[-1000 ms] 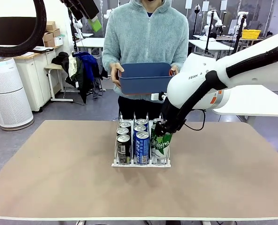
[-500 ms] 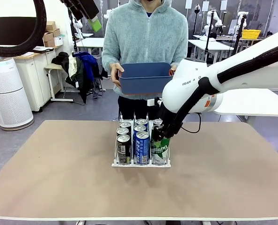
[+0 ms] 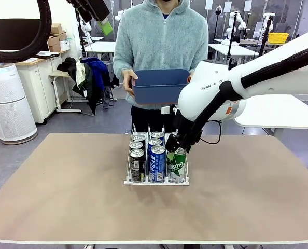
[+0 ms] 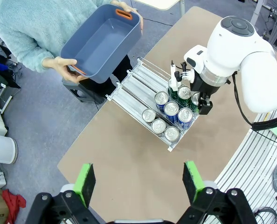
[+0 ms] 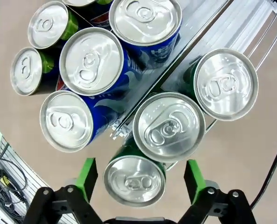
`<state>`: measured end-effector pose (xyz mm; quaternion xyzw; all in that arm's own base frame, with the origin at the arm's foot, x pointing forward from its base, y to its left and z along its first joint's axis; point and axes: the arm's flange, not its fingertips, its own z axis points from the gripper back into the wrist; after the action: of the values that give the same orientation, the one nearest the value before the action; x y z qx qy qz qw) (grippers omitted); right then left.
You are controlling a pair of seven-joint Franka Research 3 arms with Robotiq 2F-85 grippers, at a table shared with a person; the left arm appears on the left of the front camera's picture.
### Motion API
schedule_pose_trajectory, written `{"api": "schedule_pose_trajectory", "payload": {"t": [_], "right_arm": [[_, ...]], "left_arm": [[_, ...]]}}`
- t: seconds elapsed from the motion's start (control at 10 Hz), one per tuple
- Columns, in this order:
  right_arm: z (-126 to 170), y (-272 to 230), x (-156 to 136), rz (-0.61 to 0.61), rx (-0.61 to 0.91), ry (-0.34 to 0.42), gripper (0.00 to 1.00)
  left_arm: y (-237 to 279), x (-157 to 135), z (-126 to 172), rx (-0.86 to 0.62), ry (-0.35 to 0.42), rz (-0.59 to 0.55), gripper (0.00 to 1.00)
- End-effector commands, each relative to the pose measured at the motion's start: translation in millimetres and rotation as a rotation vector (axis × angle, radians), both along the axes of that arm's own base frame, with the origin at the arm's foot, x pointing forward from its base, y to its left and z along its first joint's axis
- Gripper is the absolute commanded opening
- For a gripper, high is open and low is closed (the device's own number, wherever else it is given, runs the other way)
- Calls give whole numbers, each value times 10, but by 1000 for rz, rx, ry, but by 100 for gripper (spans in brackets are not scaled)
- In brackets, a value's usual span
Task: Fill the beverage cans into the dispenser.
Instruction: Place the picked Sprite in the line of the Automatic Can Dispenser with the same cans.
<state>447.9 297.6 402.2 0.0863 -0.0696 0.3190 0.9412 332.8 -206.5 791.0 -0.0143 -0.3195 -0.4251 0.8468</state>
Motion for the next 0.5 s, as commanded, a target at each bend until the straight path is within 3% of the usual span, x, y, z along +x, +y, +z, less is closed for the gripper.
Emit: {"api": "schedule_pose_trajectory", "payload": {"t": [0.0, 0.1, 0.2, 0.4], "right_arm": [[126, -25, -131, -41, -20, -6, 100], [176, -58, -197, -43, -5, 17, 100], [65, -10, -35, -6, -1, -2, 100], [65, -10, -35, -6, -1, -2, 100]], "left_arm": [[16, -5, -10, -3, -3, 4, 100], [16, -5, -10, -3, -3, 4, 100], [16, -5, -10, -3, -3, 4, 100], [16, -5, -10, -3, -3, 4, 100]]}}
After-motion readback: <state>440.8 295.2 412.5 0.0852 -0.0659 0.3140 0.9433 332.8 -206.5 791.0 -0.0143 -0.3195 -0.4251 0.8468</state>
